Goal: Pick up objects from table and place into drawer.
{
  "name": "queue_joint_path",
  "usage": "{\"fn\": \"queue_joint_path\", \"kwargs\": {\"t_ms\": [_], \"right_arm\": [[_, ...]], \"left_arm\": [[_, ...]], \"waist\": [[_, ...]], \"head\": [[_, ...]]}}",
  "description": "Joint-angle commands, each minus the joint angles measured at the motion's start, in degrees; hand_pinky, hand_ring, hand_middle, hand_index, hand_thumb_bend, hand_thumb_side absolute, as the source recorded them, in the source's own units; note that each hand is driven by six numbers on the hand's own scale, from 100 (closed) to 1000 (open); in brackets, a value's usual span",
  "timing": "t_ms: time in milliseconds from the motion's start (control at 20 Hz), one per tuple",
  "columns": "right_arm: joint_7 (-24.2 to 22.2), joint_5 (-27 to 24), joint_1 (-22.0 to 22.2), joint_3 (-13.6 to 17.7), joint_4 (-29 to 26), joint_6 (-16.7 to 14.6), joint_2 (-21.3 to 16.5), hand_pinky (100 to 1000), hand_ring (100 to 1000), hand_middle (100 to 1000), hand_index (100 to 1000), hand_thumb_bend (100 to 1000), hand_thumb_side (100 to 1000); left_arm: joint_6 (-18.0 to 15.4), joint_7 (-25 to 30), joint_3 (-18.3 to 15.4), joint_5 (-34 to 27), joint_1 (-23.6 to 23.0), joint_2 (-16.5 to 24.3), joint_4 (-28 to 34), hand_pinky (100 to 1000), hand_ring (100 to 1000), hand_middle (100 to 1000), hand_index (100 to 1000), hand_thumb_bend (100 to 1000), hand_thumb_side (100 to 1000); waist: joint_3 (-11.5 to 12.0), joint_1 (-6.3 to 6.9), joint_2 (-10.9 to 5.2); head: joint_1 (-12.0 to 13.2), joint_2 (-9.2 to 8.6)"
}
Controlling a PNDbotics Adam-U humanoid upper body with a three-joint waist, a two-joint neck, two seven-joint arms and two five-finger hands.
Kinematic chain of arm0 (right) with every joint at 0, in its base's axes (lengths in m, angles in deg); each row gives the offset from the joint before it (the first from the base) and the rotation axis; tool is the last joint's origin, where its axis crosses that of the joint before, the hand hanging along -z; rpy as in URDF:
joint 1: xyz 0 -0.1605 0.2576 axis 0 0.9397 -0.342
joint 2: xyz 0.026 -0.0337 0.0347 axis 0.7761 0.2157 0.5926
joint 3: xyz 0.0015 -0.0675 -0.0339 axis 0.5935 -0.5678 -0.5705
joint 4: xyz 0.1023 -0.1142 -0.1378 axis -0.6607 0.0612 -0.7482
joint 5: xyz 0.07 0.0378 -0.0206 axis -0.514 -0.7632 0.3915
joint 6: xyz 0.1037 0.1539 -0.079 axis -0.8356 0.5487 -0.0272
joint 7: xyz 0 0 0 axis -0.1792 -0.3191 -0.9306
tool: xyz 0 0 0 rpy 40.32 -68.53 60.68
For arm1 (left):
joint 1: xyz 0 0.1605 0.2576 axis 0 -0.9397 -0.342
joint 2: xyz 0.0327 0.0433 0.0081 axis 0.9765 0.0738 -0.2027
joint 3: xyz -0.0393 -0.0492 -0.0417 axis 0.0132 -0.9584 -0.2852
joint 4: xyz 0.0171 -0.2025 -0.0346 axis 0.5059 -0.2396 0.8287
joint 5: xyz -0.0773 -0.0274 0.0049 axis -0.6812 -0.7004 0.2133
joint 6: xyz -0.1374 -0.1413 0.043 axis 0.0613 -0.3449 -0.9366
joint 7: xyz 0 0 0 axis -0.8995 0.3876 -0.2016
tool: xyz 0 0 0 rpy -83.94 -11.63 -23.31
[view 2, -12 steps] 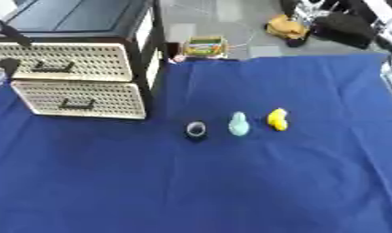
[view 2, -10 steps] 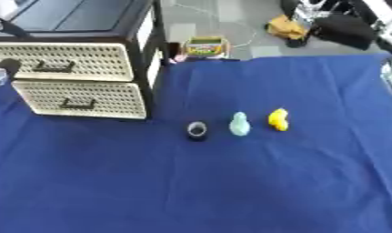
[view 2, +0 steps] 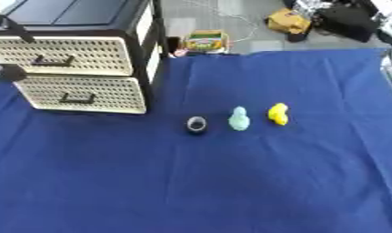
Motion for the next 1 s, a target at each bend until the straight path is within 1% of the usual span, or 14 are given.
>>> {"fn": "queue_joint_path", "kwargs": {"t_ms": [50,150,250,400,500,600,800,1000], "right_arm": [[-1.92,2.06,-1.32,0.43,0.57,-0.74,-1.99,648,638,595,768,509,817],[-2.55,2.78,-1.42,0.58,0.94,-0.91,-2.02,646,636,594,762,507,809],[-2.84,3.30,-1.49,0.65,1.14,-0.87,-2.01,645,635,593,759,506,805],[-2.84,3.78,-1.61,0.70,1.26,-0.75,-1.96,645,634,591,757,506,807],[-2.74,3.94,-1.70,0.67,1.29,-0.70,-1.92,645,634,591,757,507,808],[-2.68,4.02,-1.77,0.62,1.27,-0.76,-1.89,645,634,591,757,508,808],[-2.61,4.02,-1.84,0.58,1.31,-0.86,-1.87,644,633,590,752,508,807],[-2.53,3.96,-1.85,0.63,1.27,-0.85,-1.85,643,632,588,749,506,805]], "left_arm": [[-2.15,0.17,0.41,2.52,1.90,0.61,-2.23,100,100,100,878,530,901],[-2.99,0.17,0.83,3.82,2.71,0.18,-3.64,100,100,100,875,534,892],[-3.65,0.17,1.16,4.91,3.45,-0.36,-5.06,100,100,100,877,512,869],[-4.41,0.17,1.73,5.80,4.26,-1.13,-6.56,100,100,100,927,485,851],[-4.75,0.17,2.13,6.21,4.70,-1.64,-7.62,100,100,100,945,475,849],[-4.90,0.17,2.42,6.94,5.17,-2.13,-8.62,100,100,100,962,485,844],[-5.07,0.17,2.85,9.26,6.00,-3.04,-10.51,100,100,100,948,490,849],[-4.66,0.17,2.73,10.68,6.50,-3.75,-11.55,100,100,100,926,474,831]], "waist": [[-0.08,-0.15,-1.26],[-0.20,-0.20,-1.22],[-0.26,-0.26,-1.18],[-0.28,-0.37,-1.11],[-0.32,-0.45,-1.06],[-0.39,-0.52,-0.99],[-0.52,-0.60,-0.83],[-0.66,-0.60,-0.54]], "head": [[0.54,0.77],[0.75,0.71],[0.99,0.45],[1.37,-0.12],[1.55,-0.49],[1.70,-0.84],[1.87,-1.32],[2.06,-1.83]]}}
